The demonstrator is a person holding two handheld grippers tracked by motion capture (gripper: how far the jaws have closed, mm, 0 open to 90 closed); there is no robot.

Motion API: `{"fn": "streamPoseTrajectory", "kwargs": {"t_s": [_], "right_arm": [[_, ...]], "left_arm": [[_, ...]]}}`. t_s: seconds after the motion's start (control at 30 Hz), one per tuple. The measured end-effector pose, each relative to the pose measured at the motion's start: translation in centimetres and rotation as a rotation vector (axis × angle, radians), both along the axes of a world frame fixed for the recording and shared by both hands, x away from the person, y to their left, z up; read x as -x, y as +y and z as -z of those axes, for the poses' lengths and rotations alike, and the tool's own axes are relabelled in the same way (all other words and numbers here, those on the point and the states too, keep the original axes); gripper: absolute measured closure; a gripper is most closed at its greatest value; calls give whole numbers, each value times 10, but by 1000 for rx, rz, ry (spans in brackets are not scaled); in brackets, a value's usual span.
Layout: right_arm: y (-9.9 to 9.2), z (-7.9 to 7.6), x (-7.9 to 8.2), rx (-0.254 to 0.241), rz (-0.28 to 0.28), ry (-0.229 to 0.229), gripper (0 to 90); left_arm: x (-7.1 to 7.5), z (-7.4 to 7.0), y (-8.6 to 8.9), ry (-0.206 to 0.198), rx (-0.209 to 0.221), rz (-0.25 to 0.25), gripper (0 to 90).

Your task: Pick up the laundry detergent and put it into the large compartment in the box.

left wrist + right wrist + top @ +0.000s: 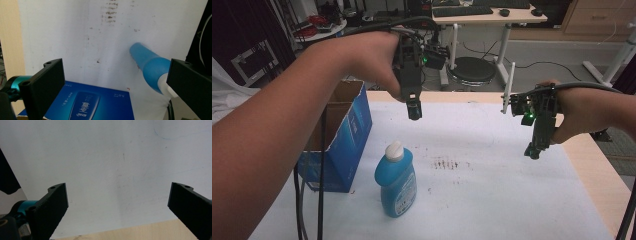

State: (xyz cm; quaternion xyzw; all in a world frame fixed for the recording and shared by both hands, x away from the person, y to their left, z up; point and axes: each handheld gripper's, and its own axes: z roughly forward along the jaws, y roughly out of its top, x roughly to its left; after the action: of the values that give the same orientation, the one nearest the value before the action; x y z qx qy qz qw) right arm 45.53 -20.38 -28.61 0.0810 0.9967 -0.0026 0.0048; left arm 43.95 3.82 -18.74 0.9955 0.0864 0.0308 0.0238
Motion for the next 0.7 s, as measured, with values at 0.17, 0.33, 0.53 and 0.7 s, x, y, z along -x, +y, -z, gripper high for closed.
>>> {"fn": "streamPoseTrajectory", "kwargs": {"t_s": [0.17,0.33,0.53,0.7], "right_arm": [[-1,2,2,29,-1,4,19],[-1,0,4,24,1,2,19],[0,-2,6,19,-7,-3,19],[1,-4,7,18,-17,-5,19]], "left_arm": [[5,0,1,8,-8,-23,17],[9,-3,3,28,-15,-62,17],[18,-4,9,41,-24,-137,17],[27,-12,16,45,7,-214,17]]}}
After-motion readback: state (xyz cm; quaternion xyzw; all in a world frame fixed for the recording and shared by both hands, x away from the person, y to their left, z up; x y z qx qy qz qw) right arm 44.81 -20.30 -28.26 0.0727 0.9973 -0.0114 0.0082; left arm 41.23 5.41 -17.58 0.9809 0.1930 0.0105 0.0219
